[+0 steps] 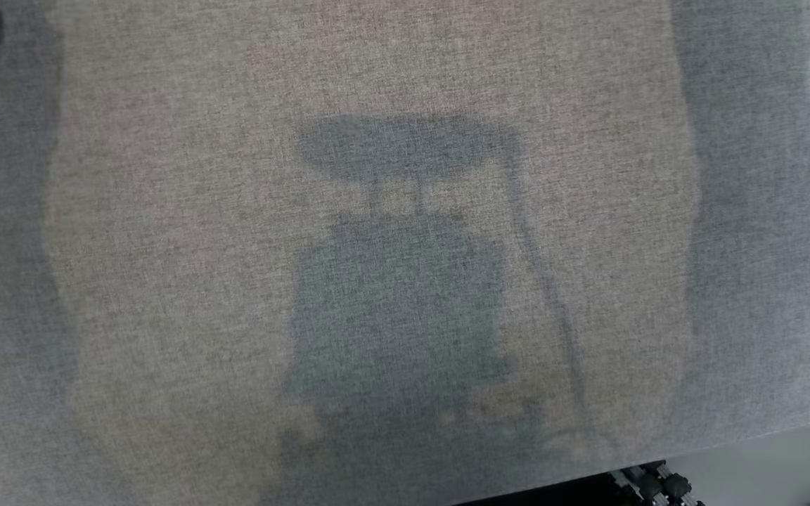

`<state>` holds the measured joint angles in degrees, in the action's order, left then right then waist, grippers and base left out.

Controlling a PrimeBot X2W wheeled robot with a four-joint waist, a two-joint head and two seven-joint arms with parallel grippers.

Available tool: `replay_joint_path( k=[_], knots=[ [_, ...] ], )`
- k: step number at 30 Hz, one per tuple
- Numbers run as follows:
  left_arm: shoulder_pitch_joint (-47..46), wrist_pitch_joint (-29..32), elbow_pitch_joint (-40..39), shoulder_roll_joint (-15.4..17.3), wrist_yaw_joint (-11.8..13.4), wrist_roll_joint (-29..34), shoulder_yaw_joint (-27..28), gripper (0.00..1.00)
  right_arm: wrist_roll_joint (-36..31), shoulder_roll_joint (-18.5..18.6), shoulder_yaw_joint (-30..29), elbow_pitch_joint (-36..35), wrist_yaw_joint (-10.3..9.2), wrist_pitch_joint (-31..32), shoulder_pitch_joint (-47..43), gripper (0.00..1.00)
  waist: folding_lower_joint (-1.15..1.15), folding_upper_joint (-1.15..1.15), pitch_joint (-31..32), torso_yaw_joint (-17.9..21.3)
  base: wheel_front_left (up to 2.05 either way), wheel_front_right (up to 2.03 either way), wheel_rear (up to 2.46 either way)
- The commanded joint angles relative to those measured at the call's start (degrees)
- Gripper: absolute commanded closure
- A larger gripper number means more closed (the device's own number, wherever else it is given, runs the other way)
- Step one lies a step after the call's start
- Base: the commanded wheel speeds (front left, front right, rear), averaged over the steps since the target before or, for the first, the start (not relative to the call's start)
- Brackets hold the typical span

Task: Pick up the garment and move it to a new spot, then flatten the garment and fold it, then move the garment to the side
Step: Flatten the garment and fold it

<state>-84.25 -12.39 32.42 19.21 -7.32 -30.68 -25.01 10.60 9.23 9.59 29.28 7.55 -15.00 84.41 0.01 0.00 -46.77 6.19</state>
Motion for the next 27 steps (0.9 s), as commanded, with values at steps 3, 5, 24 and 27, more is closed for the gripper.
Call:
replay_joint_path(
  k=[3, 5, 24, 27],
  knots=[
    [7.56, -1.18, -4.94, 3.96, -0.13, -4.33, -6.19, 1.00, 3.66, 3.33, 1.32, -7.27, -0.11, -0.16, -9.05, 1.00, -0.01, 0.00, -1.68, -0.16, 0.00, 0.00, 0.00],
    [12.12, -1.55, -8.82, 5.81, -0.13, -6.96, -8.60, 1.00, 5.48, 5.99, 1.23, -12.72, -0.11, -0.18, -14.81, 1.00, -0.01, 0.00, -0.49, -0.38, 0.00, 0.00, 0.00],
    [63.13, -0.30, -44.04, 19.10, 16.46, -17.52, -14.43, 1.00, 11.03, 14.05, -0.25, -34.25, -0.11, -0.18, -69.39, 1.00, -0.01, 0.00, 20.20, 2.47, 0.00, 0.00, 0.00],
    [73.14, -1.50, -48.58, 19.01, 20.42, -21.26, -12.69, 1.00, 11.79, 15.27, -2.12, -35.47, -0.14, -0.19, -77.05, 1.00, -0.01, 0.00, 22.99, 2.80, 0.00, 0.00, 0.00]
  ],
)
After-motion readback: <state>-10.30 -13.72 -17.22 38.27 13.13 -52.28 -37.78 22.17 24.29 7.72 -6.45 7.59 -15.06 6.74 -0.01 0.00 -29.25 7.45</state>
